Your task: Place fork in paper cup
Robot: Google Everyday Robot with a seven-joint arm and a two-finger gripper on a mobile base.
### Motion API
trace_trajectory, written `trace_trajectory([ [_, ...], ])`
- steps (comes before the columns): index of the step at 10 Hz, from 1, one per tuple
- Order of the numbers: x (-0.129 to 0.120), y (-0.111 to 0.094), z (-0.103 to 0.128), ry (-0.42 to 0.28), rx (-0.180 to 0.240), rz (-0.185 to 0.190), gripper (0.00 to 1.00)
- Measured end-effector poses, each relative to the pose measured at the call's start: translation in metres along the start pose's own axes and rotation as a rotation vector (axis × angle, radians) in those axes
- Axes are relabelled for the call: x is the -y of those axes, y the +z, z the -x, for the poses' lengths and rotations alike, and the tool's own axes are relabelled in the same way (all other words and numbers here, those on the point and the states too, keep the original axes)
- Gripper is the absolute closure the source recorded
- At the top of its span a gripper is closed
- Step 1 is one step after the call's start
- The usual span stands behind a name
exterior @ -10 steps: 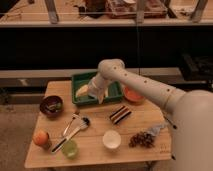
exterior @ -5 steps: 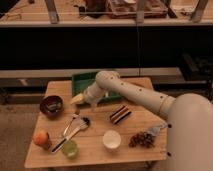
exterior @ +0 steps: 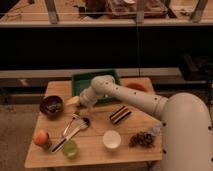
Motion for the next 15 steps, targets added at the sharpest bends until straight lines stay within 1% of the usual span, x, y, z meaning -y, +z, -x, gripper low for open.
trace_trajectory([
  [2,0.004,0.01,-0.004,-0.005,-0.004,0.002,0.2],
  [5,0.0,0.02,-0.015,0.002,-0.009,-0.012,0.2],
  [7,0.0,0.028,-0.015,0.0,-0.005,-0.018,0.2],
  [10,-0.004,0.031,-0.016,0.003,-0.005,-0.014,0.2],
  [11,-0.006,0.032,-0.015,0.005,-0.005,-0.013,0.24],
  [13,-0.008,0.033,-0.015,0.011,-0.005,-0.011,0.41],
  [15,-0.009,0.033,-0.016,0.013,-0.007,-0.011,0.42],
])
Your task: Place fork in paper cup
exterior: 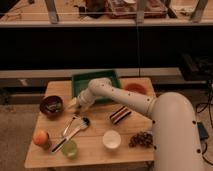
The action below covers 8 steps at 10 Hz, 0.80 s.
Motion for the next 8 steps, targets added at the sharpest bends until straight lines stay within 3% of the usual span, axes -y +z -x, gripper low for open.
trace_trajectory([
  [5,-0.0033,0.0058,0.0007,-0.012,-0.004,0.035,0.42],
  [8,-0.0065,0.0094,0.0016,-0.018,0.005,0.029,0.42],
])
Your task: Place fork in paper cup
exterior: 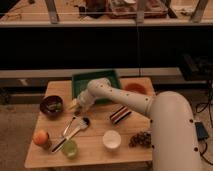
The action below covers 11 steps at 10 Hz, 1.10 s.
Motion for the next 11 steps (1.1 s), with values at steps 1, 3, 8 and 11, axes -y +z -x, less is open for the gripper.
trace_trajectory([
  [1,0.0,0.002,0.001,-0.004,0.004,0.001,0.42],
  [3,-0.002,0.007,0.004,-0.01,0.011,0.007,0.42],
  [8,-0.007,0.011,0.007,-0.004,0.021,0.021,0.69],
  [11,-0.015,0.019,0.007,0.018,0.012,0.046,0.97],
])
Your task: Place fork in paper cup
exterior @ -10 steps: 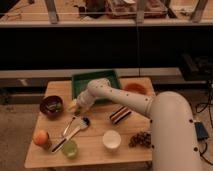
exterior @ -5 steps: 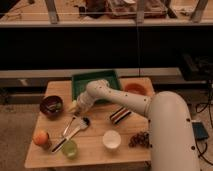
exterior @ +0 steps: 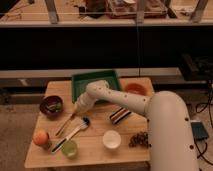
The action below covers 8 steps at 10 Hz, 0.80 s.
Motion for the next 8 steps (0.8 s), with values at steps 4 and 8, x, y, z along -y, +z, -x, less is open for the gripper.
trace_trajectory([
  [4,-0.002,-0.004,0.0,0.021,-0.007,-0.007,1.0],
  [8,0.014,-0.069,-0.007,0.031,-0.039,-0.03,1.0],
])
